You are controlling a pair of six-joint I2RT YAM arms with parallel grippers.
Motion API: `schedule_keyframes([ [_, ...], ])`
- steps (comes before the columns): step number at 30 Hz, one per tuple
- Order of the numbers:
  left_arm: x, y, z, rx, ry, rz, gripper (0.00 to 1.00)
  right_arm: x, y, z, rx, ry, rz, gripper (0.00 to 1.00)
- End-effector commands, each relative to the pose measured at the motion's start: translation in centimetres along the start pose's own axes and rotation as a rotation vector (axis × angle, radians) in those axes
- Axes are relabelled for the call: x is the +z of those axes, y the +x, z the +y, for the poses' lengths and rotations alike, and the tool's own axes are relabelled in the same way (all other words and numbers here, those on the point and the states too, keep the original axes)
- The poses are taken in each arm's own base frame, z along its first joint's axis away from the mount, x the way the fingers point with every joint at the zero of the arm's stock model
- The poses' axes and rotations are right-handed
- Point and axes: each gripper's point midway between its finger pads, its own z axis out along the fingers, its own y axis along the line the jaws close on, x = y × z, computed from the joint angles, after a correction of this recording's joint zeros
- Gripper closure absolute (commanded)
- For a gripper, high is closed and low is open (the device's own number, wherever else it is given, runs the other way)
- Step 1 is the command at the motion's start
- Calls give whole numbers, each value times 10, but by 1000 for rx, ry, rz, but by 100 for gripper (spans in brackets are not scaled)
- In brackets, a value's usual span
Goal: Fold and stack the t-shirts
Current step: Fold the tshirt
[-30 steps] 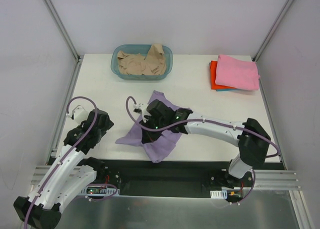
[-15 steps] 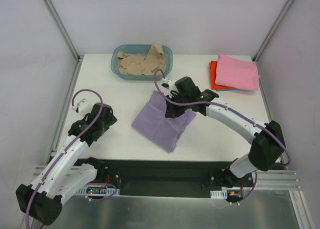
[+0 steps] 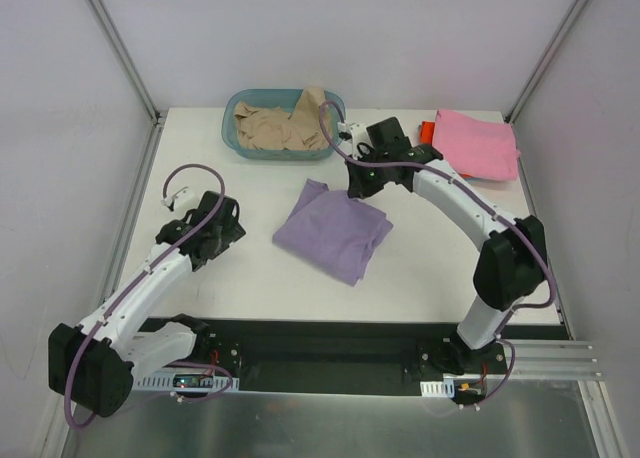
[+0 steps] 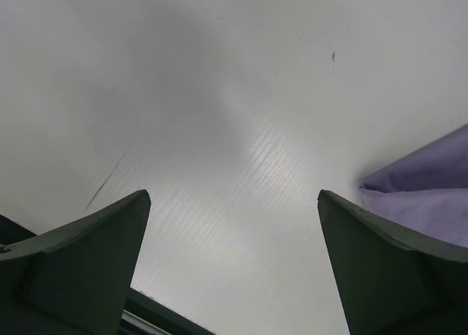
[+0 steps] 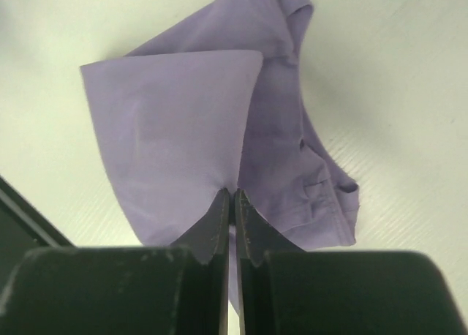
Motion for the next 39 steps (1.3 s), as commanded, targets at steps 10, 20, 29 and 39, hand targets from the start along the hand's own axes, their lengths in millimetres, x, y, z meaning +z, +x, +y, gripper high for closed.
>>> schedule_keyframes([
  [10,6,10,-71,76,195,170,1,41,23,-83,170,242,224,11],
  [20,-19,41,-175,112,675,418,1,-7,39,-55,345,200,23,3],
  [29,-9,91,-237,146,818,610,1,-20,70,-32,446,128,-52,3],
  [39,-43,198,-195,232,749,749,1,-40,96,-50,439,255,-68,3],
])
